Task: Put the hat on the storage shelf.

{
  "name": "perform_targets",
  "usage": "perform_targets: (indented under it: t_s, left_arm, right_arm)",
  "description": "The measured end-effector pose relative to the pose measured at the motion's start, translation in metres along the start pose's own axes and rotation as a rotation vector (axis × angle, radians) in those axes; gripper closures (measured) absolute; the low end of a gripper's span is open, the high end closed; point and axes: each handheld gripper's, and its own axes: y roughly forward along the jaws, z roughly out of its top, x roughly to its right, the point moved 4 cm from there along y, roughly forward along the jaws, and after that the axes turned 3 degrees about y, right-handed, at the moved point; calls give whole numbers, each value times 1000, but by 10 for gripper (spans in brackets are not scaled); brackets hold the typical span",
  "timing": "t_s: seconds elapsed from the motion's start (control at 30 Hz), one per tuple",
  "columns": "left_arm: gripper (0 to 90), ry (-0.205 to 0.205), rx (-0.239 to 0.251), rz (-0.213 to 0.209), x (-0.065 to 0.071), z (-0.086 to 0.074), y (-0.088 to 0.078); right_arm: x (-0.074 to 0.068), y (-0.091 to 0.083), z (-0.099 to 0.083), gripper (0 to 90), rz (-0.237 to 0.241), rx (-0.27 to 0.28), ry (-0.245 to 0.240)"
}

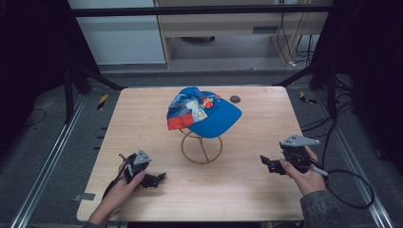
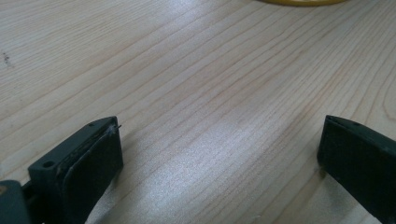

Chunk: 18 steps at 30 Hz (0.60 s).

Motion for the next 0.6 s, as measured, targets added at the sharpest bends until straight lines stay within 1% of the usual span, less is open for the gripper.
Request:
perform_targets:
  t_s: [0.37,0.5,0.6]
  left_arm:
    - [0,-1,0,0,0,0,0]
    - [0,0,0,0,0,0,0]
    - [0,0,0,0,0,0,0]
  right_arm:
    - [3,20,-16,95,-16,10,57]
    - [1,29,-23,93,-14,-7,57]
    - [0,34,-26,93,-22,-10,54]
